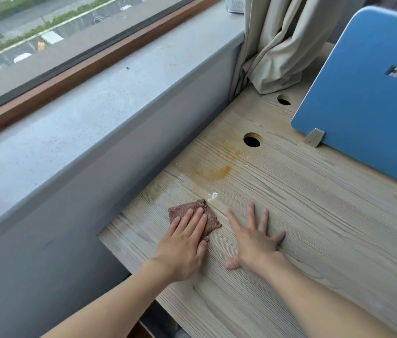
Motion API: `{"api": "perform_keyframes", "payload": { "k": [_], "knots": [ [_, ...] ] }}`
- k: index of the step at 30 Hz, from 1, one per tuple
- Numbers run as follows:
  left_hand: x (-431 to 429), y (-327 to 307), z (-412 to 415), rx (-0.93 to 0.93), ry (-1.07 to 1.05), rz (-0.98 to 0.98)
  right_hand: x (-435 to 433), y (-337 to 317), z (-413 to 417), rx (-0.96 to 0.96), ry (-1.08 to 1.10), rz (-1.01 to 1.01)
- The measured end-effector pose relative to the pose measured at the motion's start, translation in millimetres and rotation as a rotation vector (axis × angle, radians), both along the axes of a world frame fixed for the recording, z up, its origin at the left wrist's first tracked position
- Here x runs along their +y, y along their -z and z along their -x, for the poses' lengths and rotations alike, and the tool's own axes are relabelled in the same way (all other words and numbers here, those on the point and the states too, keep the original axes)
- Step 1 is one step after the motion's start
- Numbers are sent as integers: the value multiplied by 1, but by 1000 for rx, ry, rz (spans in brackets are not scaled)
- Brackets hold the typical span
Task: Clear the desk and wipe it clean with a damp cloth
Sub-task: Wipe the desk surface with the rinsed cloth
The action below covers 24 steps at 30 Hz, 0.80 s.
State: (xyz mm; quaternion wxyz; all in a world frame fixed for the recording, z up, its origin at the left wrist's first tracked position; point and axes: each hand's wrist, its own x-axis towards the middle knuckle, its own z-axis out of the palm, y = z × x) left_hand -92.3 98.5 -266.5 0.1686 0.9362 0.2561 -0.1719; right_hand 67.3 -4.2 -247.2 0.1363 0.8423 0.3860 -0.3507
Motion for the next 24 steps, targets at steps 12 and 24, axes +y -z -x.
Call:
{"api": "perform_keyframes", "payload": {
  "k": [12, 24],
  "knots": [
    [9, -1, -17, -5, 37, 12, 2, -1, 0, 10, 3, 14],
    [16, 0, -31, -13, 33, 27, -2, -6, -6, -21, 14, -53]
  ]
}}
